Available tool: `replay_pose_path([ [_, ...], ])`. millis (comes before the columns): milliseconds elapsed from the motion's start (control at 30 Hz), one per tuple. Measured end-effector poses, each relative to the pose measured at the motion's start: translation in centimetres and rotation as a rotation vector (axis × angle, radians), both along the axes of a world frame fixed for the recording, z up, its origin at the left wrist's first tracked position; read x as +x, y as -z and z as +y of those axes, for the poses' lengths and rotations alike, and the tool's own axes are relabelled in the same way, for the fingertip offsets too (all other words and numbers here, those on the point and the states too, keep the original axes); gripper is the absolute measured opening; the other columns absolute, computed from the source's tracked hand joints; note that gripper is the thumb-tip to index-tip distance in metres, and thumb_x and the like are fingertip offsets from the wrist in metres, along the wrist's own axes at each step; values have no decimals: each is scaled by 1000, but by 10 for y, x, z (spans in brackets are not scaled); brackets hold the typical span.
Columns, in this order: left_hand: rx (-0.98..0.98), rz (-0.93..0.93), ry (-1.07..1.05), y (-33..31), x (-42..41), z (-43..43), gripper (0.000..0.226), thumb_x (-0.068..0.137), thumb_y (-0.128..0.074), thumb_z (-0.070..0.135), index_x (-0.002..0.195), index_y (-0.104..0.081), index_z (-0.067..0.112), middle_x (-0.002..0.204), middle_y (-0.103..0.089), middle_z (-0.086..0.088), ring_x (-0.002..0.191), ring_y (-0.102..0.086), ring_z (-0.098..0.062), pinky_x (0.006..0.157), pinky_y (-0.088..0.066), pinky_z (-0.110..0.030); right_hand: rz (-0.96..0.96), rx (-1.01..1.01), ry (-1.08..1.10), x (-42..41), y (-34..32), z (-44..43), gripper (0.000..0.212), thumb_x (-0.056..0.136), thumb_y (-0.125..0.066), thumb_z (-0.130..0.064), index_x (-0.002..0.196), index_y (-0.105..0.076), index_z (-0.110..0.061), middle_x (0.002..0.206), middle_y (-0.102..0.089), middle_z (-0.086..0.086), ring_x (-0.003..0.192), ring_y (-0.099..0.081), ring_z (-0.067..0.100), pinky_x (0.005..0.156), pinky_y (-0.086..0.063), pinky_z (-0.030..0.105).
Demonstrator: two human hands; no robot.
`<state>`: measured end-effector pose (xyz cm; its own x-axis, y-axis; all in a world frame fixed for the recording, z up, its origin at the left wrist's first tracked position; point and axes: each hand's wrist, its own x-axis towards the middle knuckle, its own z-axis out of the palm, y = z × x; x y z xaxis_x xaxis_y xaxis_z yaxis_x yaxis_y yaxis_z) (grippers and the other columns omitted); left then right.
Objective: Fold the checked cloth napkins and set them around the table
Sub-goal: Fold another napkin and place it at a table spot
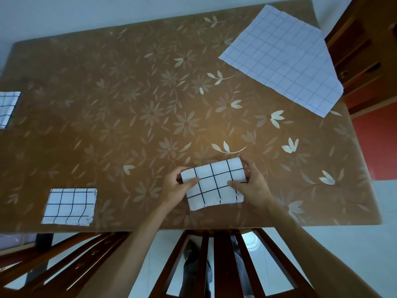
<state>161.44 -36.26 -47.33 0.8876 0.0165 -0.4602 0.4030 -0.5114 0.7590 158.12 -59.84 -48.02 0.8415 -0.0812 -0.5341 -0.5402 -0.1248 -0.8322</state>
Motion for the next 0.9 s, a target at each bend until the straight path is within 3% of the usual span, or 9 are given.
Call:
replay_pose_path([
  [133,-35,-34,10,-1,7,12,43,79,-82,20,117,-62,15,109,-65,9,98,-62,-2,70,-49,-10,20,26,-7,7,-3,-6,76,79,-80,-16,142,-38,-27,95,-73,-2,85,-72,11,68,-61,32],
  [200,5,-65,40,4,6,14,48,78,-83,24,120,-60,18,113,-64,9,100,-61,-3,76,-51,-15,64,12,-55,6,0,-5,74,79,-80,-14,139,-39,-26,95,-72,-3,81,-72,9,63,-59,25],
  [267,99,-101,106,16,4,16,52,77,-84,29,121,-58,21,115,-62,9,103,-60,-7,83,-51,-24,98,-67,-138,2,7,-3,79,79,-79,-18,142,-34,-30,102,-69,-3,86,-70,12,66,-60,27],
  [400,398,-195,339,27,-10,12,58,79,-81,33,127,-49,25,122,-48,2,105,-56,-16,83,-53,-31,34,-524,-352,-9,16,6,80,81,-76,-30,144,-28,-20,117,-63,3,102,-64,22,81,-53,33],
  [500,623,-385,486,28,-23,5,55,88,-72,33,135,-48,17,138,-41,-7,122,-49,-24,94,-52,-37,-159,-904,-429,-18,23,13,83,75,-79,-42,141,-37,-14,125,-52,9,113,-51,26,96,-46,37],
  [567,639,-508,576,30,-30,0,47,95,-60,35,137,-49,16,145,-41,-12,129,-46,-28,101,-48,-42,-312,-882,-474,-21,28,15,72,75,-80,-38,135,-47,-16,121,-50,8,108,-49,26,94,-48,40],
  [667,599,-589,781,38,-44,-8,51,93,-58,35,140,-49,16,152,-39,-14,137,-41,-30,110,-41,-46,-502,-850,-488,-28,30,15,54,69,-84,-18,117,-59,-19,124,-51,7,102,-52,27,80,-53,44],
  [800,601,-534,948,49,-57,-15,79,87,-61,52,152,-31,19,163,-19,-14,151,-18,-30,121,-18,-48,-583,-875,-596,-38,36,5,59,63,-87,-19,116,-62,-18,148,-42,12,131,-43,31,96,-47,45],
  [900,610,-462,981,50,-55,-17,92,84,-59,63,155,-20,20,166,-5,-11,153,-3,-28,122,-6,-46,-579,-836,-712,-44,46,-1,61,61,-87,-22,117,-63,-21,152,-40,9,141,-35,27,100,-44,50],
])
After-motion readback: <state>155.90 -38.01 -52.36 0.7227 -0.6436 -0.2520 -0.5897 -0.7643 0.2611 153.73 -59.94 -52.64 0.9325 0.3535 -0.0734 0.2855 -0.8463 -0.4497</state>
